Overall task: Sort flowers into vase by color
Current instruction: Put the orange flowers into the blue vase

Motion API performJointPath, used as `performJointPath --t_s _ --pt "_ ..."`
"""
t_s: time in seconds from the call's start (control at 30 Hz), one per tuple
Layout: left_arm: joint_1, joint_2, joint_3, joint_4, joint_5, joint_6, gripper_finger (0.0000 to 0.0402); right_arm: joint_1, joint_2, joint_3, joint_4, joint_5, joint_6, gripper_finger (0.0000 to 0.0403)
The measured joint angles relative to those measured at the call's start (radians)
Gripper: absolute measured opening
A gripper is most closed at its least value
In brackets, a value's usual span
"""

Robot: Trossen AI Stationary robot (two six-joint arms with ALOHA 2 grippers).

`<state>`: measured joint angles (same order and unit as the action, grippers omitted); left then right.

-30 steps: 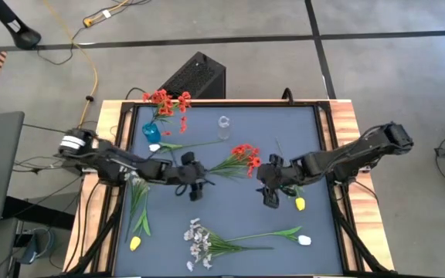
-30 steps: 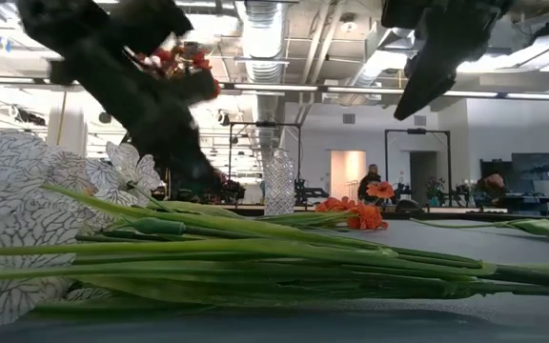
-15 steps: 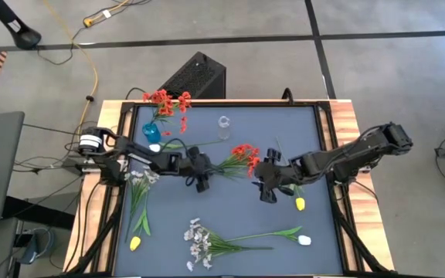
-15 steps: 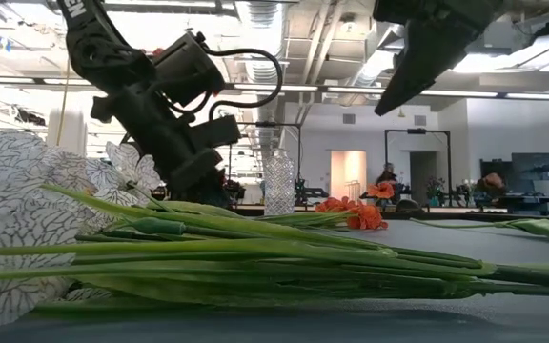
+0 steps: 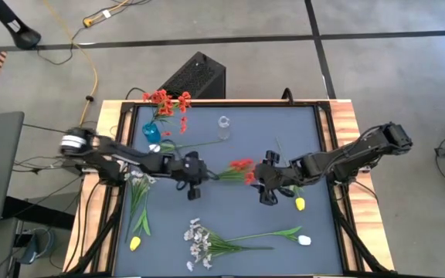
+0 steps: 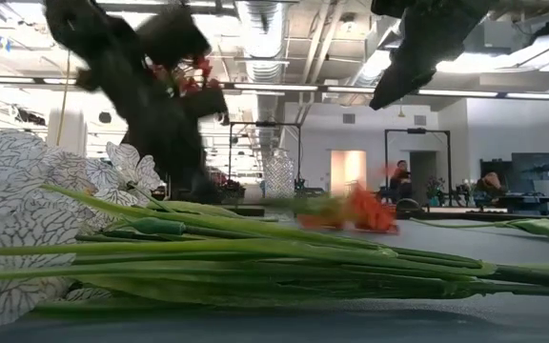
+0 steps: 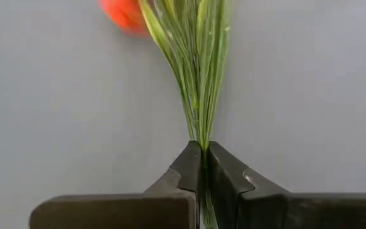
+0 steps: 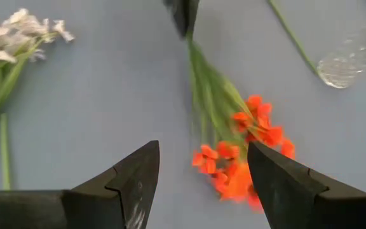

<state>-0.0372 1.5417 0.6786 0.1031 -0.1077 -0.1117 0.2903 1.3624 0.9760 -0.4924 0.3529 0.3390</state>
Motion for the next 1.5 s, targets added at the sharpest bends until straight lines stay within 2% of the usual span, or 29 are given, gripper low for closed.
performJointPath --t_s 0.13,0.33,0.43,0.6,0.73,0.83,0.9,1.1,1.27,1.5 --pt "-0.048 -0.220 0.003 -0.080 -0.119 0.040 0.0003 0.037 0.000 0.000 0.039 -0.015 0.004 0.0265" --pt "-0.119 -0.527 -0.073 -0.053 -0.279 0.095 0.0002 0.101 0.009 0.001 0.369 -0.127 -0.197 0.0265" --pt "-0.138 -0.660 -0.171 0.079 -0.295 0.102 0.0002 0.117 0.056 0.002 0.477 -0.146 -0.310 0.0265" --pt "-0.155 -0.812 -0.413 0.544 -0.182 0.084 0.0002 0.042 0.227 0.001 0.748 -0.160 -0.426 0.0265" --pt "-0.156 -0.844 -0.544 0.812 -0.129 0.043 0.0002 -0.045 0.382 0.003 1.147 -0.256 -0.474 0.0265" --pt "-0.155 -0.835 -0.578 0.871 -0.131 0.008 0.0002 -0.103 0.504 0.039 1.419 -0.349 -0.423 0.0265" --pt "-0.156 -0.825 -0.584 0.895 -0.122 -0.006 0.0002 -0.137 0.581 0.085 1.507 -0.400 -0.363 0.0265" --pt "-0.156 -0.761 -0.563 0.907 -0.107 -0.015 0.0002 -0.209 0.733 0.250 1.520 -0.531 -0.272 0.0265" --pt "-0.156 -0.696 -0.546 0.903 -0.112 -0.005 0.0002 -0.235 0.770 0.333 1.483 -0.514 -0.225 0.0265" --pt "-0.157 -0.670 -0.528 0.903 -0.124 0.031 0.0002 -0.255 0.771 0.373 1.445 -0.506 -0.215 0.0265"
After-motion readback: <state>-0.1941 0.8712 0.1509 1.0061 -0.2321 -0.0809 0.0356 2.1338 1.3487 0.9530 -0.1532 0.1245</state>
